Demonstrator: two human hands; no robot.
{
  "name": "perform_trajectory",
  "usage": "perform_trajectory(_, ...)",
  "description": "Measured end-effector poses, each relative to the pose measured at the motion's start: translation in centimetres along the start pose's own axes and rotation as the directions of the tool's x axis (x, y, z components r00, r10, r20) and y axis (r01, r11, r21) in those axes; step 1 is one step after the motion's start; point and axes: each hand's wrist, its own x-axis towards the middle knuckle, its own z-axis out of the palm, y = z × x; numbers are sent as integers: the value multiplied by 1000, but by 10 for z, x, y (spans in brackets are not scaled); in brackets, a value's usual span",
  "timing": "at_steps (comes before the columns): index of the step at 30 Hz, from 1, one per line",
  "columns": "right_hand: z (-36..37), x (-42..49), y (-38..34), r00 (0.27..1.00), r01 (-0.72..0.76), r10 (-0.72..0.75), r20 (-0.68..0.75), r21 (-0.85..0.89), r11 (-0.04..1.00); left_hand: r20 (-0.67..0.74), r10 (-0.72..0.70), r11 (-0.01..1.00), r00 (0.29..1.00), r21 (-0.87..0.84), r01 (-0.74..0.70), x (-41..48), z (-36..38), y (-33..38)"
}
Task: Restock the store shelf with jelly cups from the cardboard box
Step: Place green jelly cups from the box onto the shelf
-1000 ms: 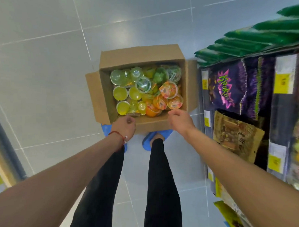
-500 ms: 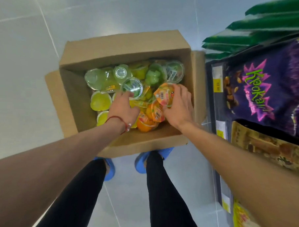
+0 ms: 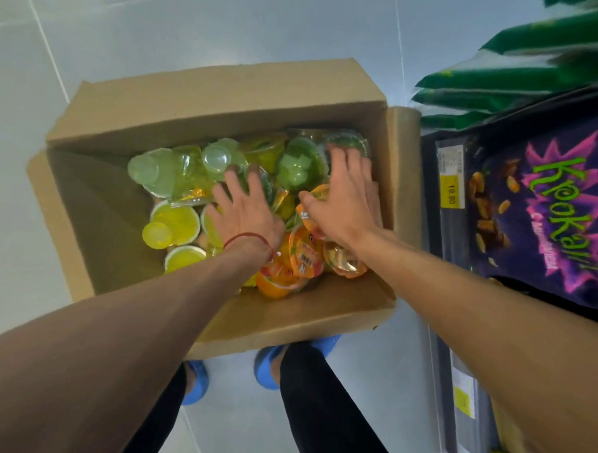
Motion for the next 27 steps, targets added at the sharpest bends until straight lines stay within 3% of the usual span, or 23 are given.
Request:
perform_trajectory(3,10,5,-10,1000,5,-6,-13,-103,995,-81,-6,1000,997,-1,6,2,14,2)
perform_trajectory(6,17,11,-18,998,-54,53,-32,-39,998,-100,34,999,994,9,-34,3,21,-2)
perform_trajectory(14,7,25,-24,998,-64,64,5,47,997,11,221,972,975,75,-221,19,6,-30)
perform_trajectory(27,-21,-21,-22,990,-88,112,-85,250,964,149,356,895,923,231,-382,17,-20,-38)
